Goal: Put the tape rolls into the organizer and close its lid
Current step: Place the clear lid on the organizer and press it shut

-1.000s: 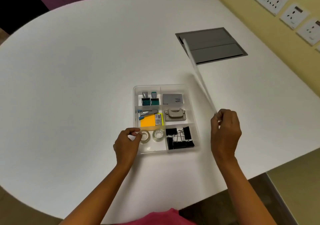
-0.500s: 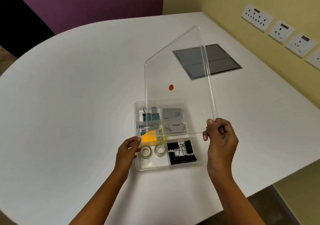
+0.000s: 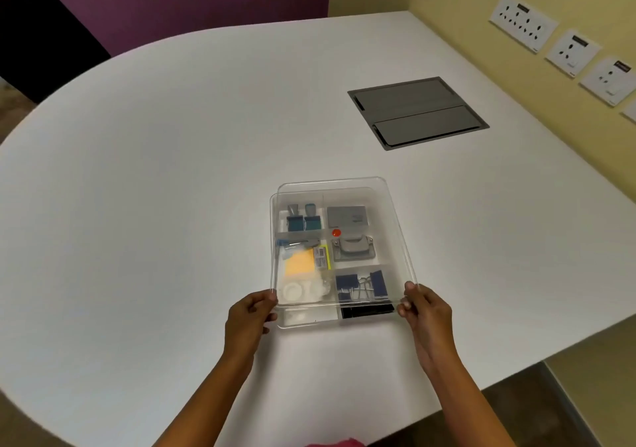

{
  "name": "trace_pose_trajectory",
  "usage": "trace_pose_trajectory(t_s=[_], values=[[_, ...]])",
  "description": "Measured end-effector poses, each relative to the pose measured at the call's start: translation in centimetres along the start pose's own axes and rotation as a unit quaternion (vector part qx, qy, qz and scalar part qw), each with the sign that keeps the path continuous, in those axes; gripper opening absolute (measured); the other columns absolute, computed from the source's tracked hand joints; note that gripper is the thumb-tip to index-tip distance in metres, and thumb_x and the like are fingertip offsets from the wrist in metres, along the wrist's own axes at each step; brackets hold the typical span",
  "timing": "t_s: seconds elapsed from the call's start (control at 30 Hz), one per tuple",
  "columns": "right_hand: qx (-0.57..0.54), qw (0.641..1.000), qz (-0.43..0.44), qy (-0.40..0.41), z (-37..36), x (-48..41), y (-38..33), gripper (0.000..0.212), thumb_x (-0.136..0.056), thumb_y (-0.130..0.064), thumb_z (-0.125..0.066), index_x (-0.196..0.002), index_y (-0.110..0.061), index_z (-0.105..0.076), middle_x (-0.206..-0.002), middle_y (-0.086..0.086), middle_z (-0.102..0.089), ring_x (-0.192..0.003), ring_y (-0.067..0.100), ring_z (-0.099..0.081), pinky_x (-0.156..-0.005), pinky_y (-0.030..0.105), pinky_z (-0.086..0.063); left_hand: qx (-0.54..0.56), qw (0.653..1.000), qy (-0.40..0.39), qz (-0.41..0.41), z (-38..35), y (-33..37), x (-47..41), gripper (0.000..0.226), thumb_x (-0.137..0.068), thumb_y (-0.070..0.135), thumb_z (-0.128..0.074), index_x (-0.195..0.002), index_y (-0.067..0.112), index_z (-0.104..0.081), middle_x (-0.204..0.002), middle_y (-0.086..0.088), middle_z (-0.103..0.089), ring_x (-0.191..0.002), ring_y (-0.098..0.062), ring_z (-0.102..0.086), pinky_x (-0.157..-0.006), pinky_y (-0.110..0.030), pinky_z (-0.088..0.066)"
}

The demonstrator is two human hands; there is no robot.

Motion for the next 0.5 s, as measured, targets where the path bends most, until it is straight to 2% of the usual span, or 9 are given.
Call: trace_pose_trajectory(t_s=[0.13, 0.23, 0.37, 0.5], values=[[0.132, 0.989, -0.029, 0.059, 1.4, -0.7, 1.7, 0.019, -0.092, -0.02, -0.062, -0.078, -0.007, -0.059, -0.065, 0.008, -0.053, -0.057, 0.019, -0.05, -0.07, 0.034, -0.048, -0.086, 0.995, 0.045, -0.033, -0.1, -0.9, 0.7, 0.005, -0.088, 0.024, -0.063, -0.09, 0.024, -0.066, -0.088, -0.001, -0.071, -0.069, -0.017, -0.067, -0.062, -0.026, -0.047], [0.199, 0.976, -0.023, 0.09, 1.9, -1.0, 2.2, 0.02, -0.089, -0.023, -0.066, -0.088, -0.004, -0.061, -0.071, 0.01, -0.059, -0.06, 0.021, -0.054, -0.073, 0.035, -0.048, -0.134, 0.987, 0.069, -0.047, -0.1, -1.5, 1.0, 0.01, -0.086, 0.026, -0.064, -0.094, 0.02, -0.066, -0.088, -0.002, -0.071, -0.078, -0.024, -0.068, -0.072, -0.029, -0.048], [0.233, 0.964, -0.018, 0.123, 2.3, -1.1, 2.6, 0.025, -0.086, -0.025, -0.069, -0.095, -0.003, -0.061, -0.077, 0.01, -0.064, -0.062, 0.021, -0.058, -0.066, 0.029, -0.046, -0.158, 0.979, 0.103, -0.077, 0.3, -1.3, 1.4, 0.011, -0.083, 0.026, -0.068, -0.093, 0.019, -0.069, -0.076, 0.004, -0.069, -0.075, -0.016, -0.065, -0.065, -0.024, -0.044], [0.261, 0.957, -0.009, 0.126, 2.3, -1.6, 2.5, 0.024, -0.088, -0.025, -0.067, -0.096, -0.004, -0.06, -0.09, 0.015, -0.067, -0.059, 0.018, -0.06, -0.055, 0.022, -0.044, -0.175, 0.972, 0.117, -0.103, 0.3, -1.0, 1.7, 0.014, -0.082, 0.026, -0.07, -0.093, 0.018, -0.071, -0.068, 0.007, -0.067, -0.071, -0.009, -0.063, -0.068, -0.026, -0.044]])
Point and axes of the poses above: each hand's wrist, its own x-axis away from the middle knuckle, its own z-axis out of the back of the hand, y = z × x, the point moved 6 cm from there along -x, towards the middle knuckle
